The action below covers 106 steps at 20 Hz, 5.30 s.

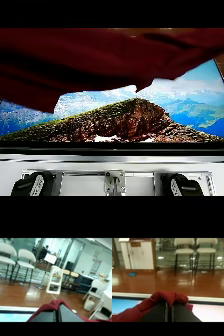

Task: Fold the shirts.

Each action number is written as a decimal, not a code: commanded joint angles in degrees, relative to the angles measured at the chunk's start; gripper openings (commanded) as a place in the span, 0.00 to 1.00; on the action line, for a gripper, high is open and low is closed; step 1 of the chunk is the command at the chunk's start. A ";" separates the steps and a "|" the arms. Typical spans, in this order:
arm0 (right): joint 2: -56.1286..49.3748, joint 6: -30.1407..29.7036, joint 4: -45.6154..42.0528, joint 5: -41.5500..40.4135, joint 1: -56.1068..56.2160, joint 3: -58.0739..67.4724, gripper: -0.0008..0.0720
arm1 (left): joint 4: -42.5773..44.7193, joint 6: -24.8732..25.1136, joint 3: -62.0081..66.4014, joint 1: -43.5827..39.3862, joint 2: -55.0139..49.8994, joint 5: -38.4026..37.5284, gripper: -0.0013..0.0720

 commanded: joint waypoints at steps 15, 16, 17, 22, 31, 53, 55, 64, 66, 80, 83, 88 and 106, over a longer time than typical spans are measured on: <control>-26.10 10.14 -9.88 27.74 0.09 -13.29 0.09 | 24.15 -5.11 -36.61 0.24 -12.28 -6.58 0.08; -30.64 10.84 -8.87 19.71 0.09 -16.68 0.09 | 24.06 -4.94 -37.79 0.17 -17.33 -3.45 0.08; -35.23 10.99 -7.58 13.09 0.09 -18.49 0.09 | 23.58 -4.87 -37.70 0.17 -22.64 -1.22 0.08; -54.53 10.97 3.74 -13.94 0.04 -18.75 0.10 | -1.05 17.00 -30.18 0.02 -46.69 7.04 0.08; -56.74 10.73 11.45 -19.21 0.04 -18.75 0.71 | -6.78 16.63 -26.08 -6.86 -61.22 8.61 0.62; -46.62 -5.22 3.96 20.50 -24.48 -25.83 0.81 | 19.67 5.38 -62.12 8.96 -40.96 -14.08 0.98; -46.62 -5.20 3.96 20.37 -24.48 -25.83 0.81 | 17.35 6.05 -63.63 7.56 -40.98 -10.97 0.97; -46.62 -4.98 3.89 20.17 -24.48 -25.86 0.81 | 4.37 7.54 -65.37 -2.10 -42.69 0.61 0.16; -47.34 -5.07 3.98 20.63 -24.48 -26.43 0.81 | 2.45 9.73 -65.37 -3.17 -42.66 0.33 0.08; -62.55 -11.06 15.41 23.41 -16.39 -29.00 0.81 | -0.20 13.05 -64.11 -3.39 -39.01 -4.09 0.08; -61.66 -11.91 17.31 24.46 -14.91 -28.98 0.10 | -0.15 13.11 -62.03 -3.39 -38.82 -4.04 0.08; -49.13 -16.35 21.46 26.80 -14.95 -22.36 0.10 | -0.13 12.81 -47.67 -3.39 -28.44 -4.57 0.08; -0.11 2.14 -4.33 27.71 -14.95 23.34 0.10 | 33.24 -6.93 24.55 -3.37 -2.29 -33.24 0.08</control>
